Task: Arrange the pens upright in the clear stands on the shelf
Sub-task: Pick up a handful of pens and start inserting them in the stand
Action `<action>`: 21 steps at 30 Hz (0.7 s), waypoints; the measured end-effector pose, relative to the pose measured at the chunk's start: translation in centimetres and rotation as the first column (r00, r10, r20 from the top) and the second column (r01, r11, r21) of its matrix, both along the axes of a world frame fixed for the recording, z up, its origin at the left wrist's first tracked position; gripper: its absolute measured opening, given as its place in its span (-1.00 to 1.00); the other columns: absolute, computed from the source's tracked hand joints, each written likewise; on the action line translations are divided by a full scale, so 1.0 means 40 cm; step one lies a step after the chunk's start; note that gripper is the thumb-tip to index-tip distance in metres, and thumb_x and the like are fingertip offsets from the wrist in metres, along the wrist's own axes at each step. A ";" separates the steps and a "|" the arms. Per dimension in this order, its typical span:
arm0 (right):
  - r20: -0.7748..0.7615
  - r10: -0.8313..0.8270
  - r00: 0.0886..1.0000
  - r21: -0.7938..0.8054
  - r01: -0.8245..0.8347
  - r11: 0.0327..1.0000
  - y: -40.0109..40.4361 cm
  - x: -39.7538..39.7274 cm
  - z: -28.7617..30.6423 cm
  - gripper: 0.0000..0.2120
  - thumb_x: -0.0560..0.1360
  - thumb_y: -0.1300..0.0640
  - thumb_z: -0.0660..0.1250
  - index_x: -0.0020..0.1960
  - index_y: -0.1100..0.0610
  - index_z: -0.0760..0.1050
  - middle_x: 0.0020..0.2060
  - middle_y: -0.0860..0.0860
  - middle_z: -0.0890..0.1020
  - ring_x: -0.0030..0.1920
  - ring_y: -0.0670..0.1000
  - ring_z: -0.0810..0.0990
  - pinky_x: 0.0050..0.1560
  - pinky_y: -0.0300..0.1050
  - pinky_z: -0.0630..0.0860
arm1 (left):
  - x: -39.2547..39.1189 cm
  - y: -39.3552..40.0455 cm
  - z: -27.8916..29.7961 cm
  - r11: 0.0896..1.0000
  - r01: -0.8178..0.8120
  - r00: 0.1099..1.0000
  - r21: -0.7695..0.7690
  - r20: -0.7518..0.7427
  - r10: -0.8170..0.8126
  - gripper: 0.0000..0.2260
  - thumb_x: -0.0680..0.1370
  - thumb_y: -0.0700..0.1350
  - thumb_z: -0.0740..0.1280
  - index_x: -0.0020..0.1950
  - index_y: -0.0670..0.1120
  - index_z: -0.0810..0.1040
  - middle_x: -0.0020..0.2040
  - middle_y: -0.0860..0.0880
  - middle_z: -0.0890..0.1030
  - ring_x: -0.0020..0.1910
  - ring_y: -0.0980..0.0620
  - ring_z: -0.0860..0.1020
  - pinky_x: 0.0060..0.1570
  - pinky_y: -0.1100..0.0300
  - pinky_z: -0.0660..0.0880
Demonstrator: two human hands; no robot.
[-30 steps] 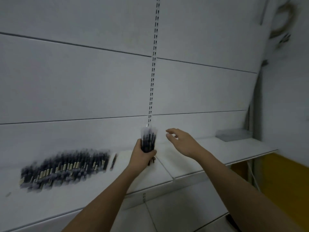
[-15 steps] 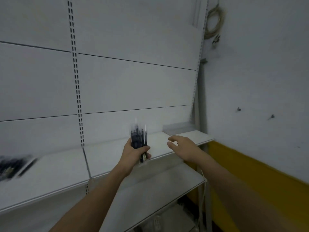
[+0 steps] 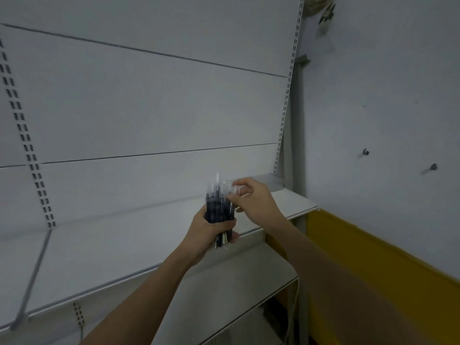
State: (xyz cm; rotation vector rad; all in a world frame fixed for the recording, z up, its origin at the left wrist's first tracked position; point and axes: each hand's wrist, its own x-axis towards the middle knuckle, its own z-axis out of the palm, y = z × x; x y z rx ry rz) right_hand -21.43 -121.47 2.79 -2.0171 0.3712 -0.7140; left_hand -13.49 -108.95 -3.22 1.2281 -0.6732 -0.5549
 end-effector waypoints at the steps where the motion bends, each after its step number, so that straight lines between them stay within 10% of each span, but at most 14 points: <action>1: 0.010 -0.011 1.000 0.019 0.011 1.000 -0.038 0.029 0.001 -0.75 0.51 0.17 0.46 0.16 0.14 0.52 -0.15 0.11 0.62 -0.25 -0.02 0.63 -0.25 -0.25 0.62 | 0.028 -0.038 -0.005 1.000 -0.003 1.000 -0.005 -0.011 0.003 -0.67 0.46 -0.39 0.44 0.19 -0.24 0.52 -0.05 -0.23 0.68 -0.23 -0.29 0.66 -0.20 -0.04 0.61; 21: 0.309 0.029 0.950 0.085 -0.058 0.995 -0.635 0.478 -0.026 -0.77 0.56 0.26 0.37 0.17 0.05 0.50 -0.17 0.07 0.66 -0.19 0.04 0.70 -0.11 -0.09 0.68 | 0.400 -0.515 -0.092 0.867 -0.496 0.863 0.036 -0.091 0.497 -0.67 0.49 -0.31 0.46 0.20 -0.25 0.46 -0.12 -0.24 0.64 -0.33 -0.15 0.65 -0.23 -0.04 0.59</action>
